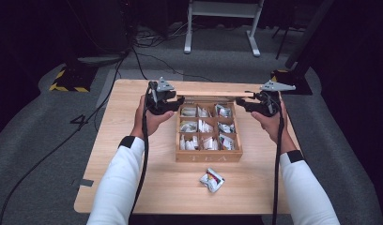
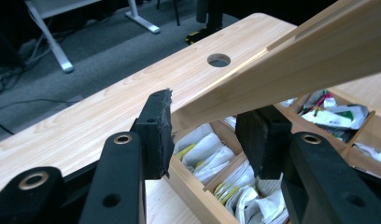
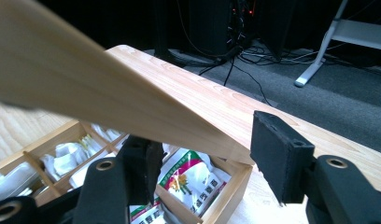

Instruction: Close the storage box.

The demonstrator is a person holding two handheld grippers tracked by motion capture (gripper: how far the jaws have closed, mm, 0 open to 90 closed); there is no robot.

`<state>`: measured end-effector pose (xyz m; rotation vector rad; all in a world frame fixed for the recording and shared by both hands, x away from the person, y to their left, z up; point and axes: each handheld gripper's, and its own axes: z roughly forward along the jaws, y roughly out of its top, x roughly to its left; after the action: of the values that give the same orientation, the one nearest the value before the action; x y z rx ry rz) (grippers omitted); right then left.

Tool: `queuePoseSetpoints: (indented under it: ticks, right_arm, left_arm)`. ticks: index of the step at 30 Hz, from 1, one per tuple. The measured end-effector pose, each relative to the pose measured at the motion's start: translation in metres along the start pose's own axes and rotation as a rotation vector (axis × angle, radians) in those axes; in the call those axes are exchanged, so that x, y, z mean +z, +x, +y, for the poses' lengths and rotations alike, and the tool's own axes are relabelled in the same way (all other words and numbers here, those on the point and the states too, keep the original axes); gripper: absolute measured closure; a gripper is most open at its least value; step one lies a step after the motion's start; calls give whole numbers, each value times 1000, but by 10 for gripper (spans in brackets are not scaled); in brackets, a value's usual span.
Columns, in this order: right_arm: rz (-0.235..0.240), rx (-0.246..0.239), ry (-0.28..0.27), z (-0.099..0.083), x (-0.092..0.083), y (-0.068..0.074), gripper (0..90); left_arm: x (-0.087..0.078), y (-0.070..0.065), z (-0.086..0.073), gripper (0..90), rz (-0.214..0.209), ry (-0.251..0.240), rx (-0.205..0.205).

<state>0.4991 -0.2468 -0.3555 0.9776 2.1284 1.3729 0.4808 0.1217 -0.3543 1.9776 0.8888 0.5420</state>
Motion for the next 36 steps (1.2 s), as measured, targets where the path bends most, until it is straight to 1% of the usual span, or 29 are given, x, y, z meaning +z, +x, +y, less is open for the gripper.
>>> queuePoseSetpoints:
  ticks: [1,3,7,9,10,13,18,23,28,32,35,36]
  right_arm:
    - [1,-2,2,0,-1,1,445]
    - [-2,-21,7,-1,-2,4,443]
    - [5,-18,3,-3,-5,7,435]
    - [2,-22,5,-4,-7,9,426]
    - [1,-21,7,-5,-7,10,424]
    - [9,-39,12,-6,-10,15,417]
    - [10,-60,18,-7,-14,21,412]
    - [2,-87,33,-8,-17,24,401]
    - [-10,-103,46,-11,-21,27,384]
    - [-5,-111,56,-15,-23,28,381]
    - [-4,-122,63,-17,-25,30,375]
    - [-3,-124,63,-18,-26,31,370]
  left_arm:
    - [-2,-1,0,565,-4,8,13]
    - [-4,-1,0,553,-12,12,16]
    - [-9,-3,-3,546,-15,14,22]
    - [-12,-4,-4,522,-23,16,17]
    - [-13,-5,-5,512,-25,15,23]
    - [-17,-8,-6,502,-24,23,44]
    - [-23,-13,-9,490,-31,14,43]
    - [-29,-16,-10,479,-37,19,57]
    - [-30,-18,-14,470,-41,21,60]
    - [-30,-20,-19,455,-47,25,55]
    - [-30,-20,-22,452,-42,29,62]
    - [-30,-20,-23,450,-47,33,60]
